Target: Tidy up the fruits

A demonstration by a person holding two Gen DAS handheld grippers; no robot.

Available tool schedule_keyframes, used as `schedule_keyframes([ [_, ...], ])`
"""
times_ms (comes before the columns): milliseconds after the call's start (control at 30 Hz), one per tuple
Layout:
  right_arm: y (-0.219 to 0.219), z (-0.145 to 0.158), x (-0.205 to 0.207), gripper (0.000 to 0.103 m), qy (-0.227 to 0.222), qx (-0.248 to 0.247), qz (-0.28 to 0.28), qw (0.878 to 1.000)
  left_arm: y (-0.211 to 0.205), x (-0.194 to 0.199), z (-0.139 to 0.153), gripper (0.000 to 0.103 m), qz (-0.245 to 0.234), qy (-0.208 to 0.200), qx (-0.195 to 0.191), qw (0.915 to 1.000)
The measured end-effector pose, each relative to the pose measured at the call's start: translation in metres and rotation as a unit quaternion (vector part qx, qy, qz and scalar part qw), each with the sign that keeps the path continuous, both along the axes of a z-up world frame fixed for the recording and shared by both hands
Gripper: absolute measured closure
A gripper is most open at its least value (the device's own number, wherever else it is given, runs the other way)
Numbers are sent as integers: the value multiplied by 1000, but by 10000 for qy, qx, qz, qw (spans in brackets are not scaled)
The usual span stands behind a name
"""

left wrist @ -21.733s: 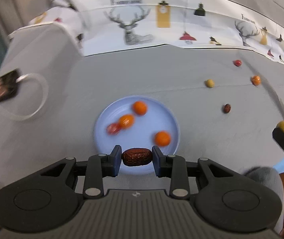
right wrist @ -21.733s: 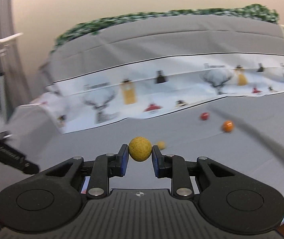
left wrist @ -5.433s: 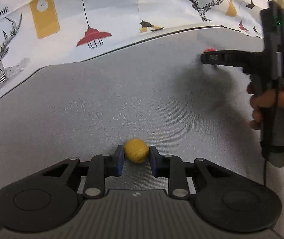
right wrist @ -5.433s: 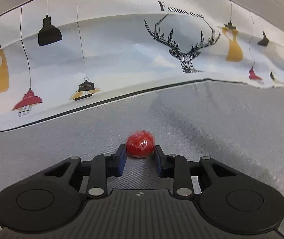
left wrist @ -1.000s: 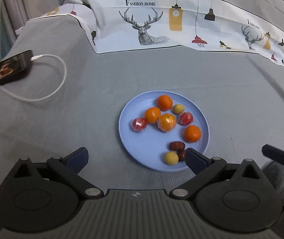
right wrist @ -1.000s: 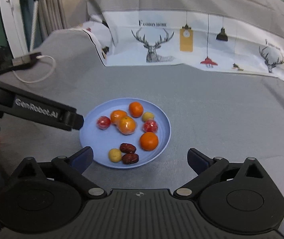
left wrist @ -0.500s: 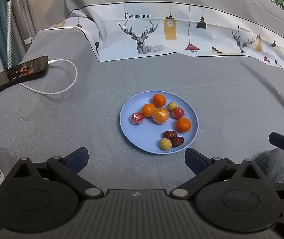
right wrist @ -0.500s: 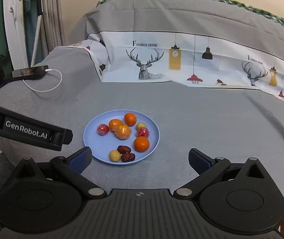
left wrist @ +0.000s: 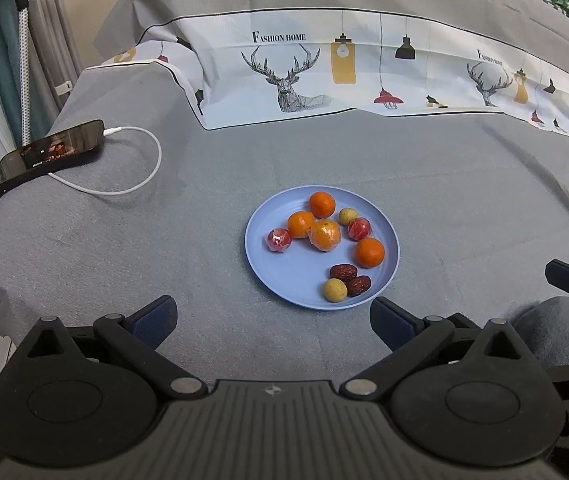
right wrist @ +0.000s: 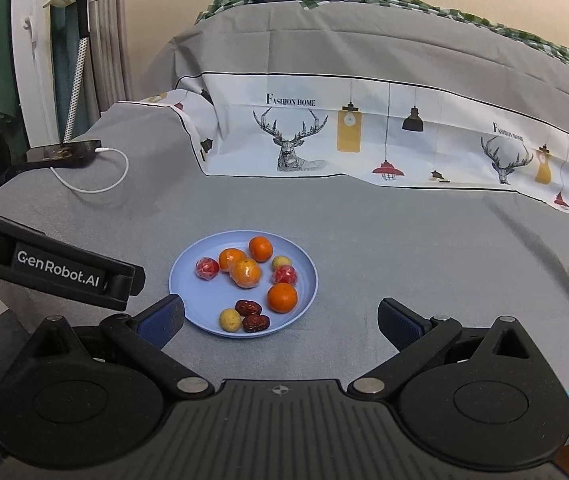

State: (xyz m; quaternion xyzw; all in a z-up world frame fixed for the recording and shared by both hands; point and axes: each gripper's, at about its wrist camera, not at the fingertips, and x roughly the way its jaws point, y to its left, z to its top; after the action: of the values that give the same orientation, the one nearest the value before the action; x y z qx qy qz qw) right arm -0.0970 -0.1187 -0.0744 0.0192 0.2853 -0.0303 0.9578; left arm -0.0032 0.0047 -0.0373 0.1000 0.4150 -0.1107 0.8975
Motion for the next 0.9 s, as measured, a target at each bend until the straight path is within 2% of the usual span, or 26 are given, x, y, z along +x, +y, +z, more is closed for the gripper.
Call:
schedule_keyframes([
  [900,4,-2,5,1,49,-39,-43,10000,-1,8,-5,0,67,30,211,9998],
])
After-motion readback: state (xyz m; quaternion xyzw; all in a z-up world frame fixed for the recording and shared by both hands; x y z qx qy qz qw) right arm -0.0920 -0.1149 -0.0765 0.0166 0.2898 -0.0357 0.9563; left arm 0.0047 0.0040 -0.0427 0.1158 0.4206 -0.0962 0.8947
